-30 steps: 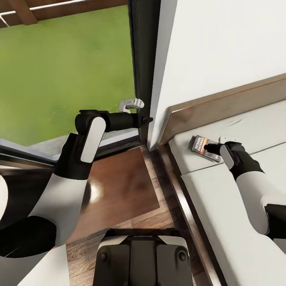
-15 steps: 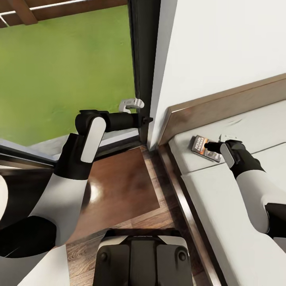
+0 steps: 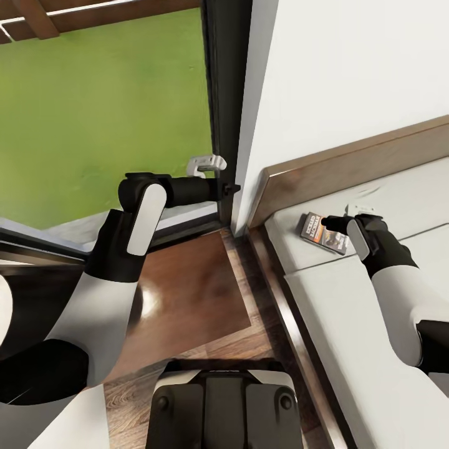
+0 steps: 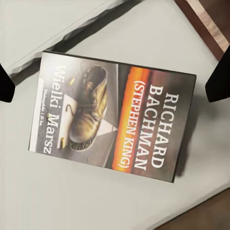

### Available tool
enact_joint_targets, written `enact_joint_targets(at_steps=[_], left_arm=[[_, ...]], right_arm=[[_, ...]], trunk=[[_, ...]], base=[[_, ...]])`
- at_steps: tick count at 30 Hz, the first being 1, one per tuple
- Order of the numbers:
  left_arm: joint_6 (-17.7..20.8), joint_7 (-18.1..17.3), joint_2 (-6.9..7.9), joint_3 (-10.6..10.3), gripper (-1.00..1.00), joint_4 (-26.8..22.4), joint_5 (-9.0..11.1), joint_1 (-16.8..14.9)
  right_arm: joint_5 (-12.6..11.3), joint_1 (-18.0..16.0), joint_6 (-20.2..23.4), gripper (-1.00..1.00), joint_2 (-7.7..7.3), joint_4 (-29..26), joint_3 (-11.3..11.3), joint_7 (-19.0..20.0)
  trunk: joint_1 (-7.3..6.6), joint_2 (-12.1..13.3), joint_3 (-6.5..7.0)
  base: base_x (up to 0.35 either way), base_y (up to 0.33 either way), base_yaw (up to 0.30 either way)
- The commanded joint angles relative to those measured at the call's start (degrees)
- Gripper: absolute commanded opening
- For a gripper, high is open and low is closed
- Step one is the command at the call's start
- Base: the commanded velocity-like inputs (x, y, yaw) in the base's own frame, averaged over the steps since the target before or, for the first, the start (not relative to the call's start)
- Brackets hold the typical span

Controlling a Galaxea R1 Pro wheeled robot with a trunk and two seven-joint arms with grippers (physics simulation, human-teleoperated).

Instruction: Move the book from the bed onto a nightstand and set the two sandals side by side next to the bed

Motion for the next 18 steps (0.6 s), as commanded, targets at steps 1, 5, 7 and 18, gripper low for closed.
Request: enact_joint_targets(at_steps=[1,5,7,18], left_arm=[[0.22,-0.28,-0.02,0.04,1.0,-0.01,-0.27,-0.03],[0.22,-0.22,0.01,0.04,1.0,0.03,-0.38,0.02],[0.22,-0.21,0.03,0.04,1.0,0.05,-0.47,0.11],[0.22,-0.14,0.09,0.04,1.0,0.1,-0.41,1.04]], right_arm=[[-0.61,-0.02,0.29,1.0,-0.01,-0.12,0.04,-0.41],[-0.62,-0.02,2.33,1.0,0.05,-0.23,0.09,-0.34],[-0.64,-0.02,2.89,1.0,0.1,-0.24,0.11,-0.31],[-0.69,-0.02,3.94,1.0,0.28,-0.25,3.49,-0.3]], trunk=[[0.03,-0.09,-0.06],[0.03,-0.09,-0.06],[0.03,-0.09,-0.06],[0.03,-0.09,-0.06]], base=[[0.0,0.0,0.0],[0.0,0.0,0.0],[0.0,0.0,0.0],[0.0,0.0,0.0]])
